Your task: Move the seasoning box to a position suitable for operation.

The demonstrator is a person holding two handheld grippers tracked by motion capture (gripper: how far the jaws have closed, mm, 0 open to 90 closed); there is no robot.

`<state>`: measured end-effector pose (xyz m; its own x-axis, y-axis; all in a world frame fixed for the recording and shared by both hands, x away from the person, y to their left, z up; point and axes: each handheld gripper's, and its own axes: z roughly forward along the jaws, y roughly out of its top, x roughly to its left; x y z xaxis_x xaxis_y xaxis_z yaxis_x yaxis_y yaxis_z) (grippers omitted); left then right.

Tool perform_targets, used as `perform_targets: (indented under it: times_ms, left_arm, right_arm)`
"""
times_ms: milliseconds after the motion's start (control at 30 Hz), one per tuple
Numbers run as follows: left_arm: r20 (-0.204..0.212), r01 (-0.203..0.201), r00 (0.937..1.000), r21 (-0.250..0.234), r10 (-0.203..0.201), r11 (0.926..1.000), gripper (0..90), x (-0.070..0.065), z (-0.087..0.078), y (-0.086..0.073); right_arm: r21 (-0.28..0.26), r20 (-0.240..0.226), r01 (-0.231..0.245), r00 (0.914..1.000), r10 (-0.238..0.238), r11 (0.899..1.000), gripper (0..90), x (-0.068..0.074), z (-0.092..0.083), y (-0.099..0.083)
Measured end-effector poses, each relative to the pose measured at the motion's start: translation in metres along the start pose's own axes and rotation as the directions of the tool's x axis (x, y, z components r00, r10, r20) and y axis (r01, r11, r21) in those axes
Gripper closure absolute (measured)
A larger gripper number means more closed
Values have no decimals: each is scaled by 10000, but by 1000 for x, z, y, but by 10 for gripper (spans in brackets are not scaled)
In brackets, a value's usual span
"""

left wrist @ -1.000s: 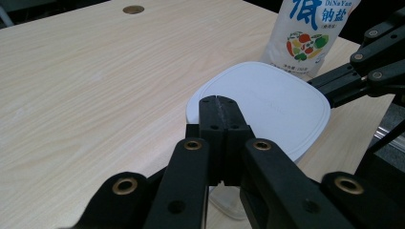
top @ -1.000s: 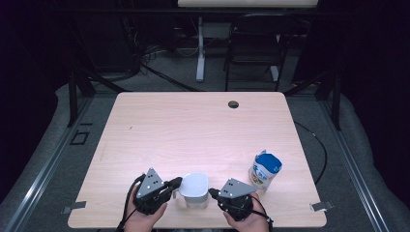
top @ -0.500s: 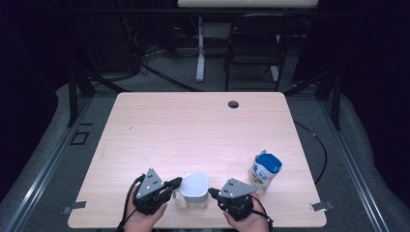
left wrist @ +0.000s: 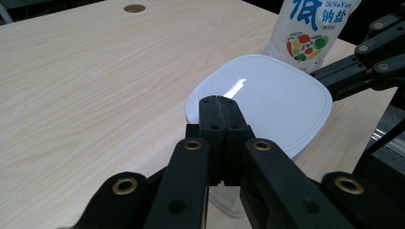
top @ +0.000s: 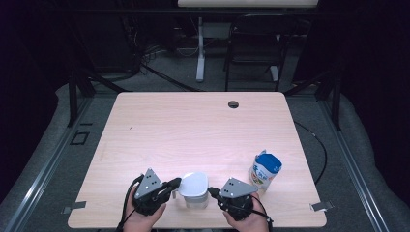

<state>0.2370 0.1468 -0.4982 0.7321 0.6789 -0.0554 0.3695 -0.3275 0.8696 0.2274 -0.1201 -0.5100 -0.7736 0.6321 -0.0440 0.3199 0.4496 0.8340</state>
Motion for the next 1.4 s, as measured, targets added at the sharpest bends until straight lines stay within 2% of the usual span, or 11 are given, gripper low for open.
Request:
perform_targets:
  times_ms: [733, 1000, 1400]
  left_arm:
    - [-152, 37, 9999, 96, -35, 9999, 900, 3, -5, -2]
    - [-386, 401, 9985, 180, -394, 9990, 900, 11, -13, -11]
    - [-676, 627, 9959, 346, -602, 9974, 884, 19, -25, -24]
  right_arm:
    - [-88, -90, 97, 9999, -98, 9999, 900, 3, 1, 4]
    - [-171, -141, 121, 9998, -124, 9998, 900, 3, 1, 8]
    - [-229, -193, -12, 9998, 8, 9997, 900, 2, 2, 15]
